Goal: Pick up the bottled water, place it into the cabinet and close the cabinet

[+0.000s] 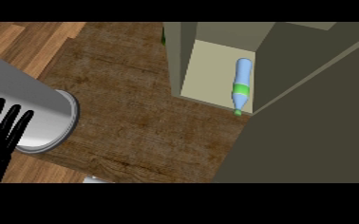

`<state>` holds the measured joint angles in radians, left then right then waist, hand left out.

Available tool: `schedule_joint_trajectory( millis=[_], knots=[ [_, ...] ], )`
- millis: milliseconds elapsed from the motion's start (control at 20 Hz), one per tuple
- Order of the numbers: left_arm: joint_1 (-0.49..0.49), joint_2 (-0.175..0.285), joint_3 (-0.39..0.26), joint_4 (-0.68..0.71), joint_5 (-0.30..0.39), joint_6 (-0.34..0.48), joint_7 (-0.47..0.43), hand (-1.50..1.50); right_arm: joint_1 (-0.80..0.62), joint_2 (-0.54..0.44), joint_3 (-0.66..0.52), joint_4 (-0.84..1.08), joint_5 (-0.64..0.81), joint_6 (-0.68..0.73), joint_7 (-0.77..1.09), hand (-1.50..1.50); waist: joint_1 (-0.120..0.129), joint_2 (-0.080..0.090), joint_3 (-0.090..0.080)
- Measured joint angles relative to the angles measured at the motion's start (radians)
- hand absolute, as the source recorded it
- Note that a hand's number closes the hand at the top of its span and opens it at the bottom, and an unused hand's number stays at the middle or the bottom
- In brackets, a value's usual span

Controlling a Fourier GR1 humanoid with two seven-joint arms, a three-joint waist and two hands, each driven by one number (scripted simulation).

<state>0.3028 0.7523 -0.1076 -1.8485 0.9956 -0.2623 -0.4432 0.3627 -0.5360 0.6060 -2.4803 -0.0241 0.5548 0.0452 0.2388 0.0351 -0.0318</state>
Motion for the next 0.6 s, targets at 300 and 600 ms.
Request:
schedule_joint_trajectory(
  millis=[300, 600],
  knots=[
    [-0.009, 0.008, 0.013, 0.006, 0.008, -0.015, 0.0, -1.5, 0.006, 0.016, -0.001, 0.009, -0.022, 0.004, 0.002, 1.5, 0.018, 0.02, 0.0],
    [-0.023, 0.013, 0.017, 0.002, 0.013, -0.034, -0.001, -1.5, 0.01, 0.035, -0.006, 0.03, -0.071, 0.011, -0.001, 1.5, 0.043, 0.042, 0.004]
  ],
)
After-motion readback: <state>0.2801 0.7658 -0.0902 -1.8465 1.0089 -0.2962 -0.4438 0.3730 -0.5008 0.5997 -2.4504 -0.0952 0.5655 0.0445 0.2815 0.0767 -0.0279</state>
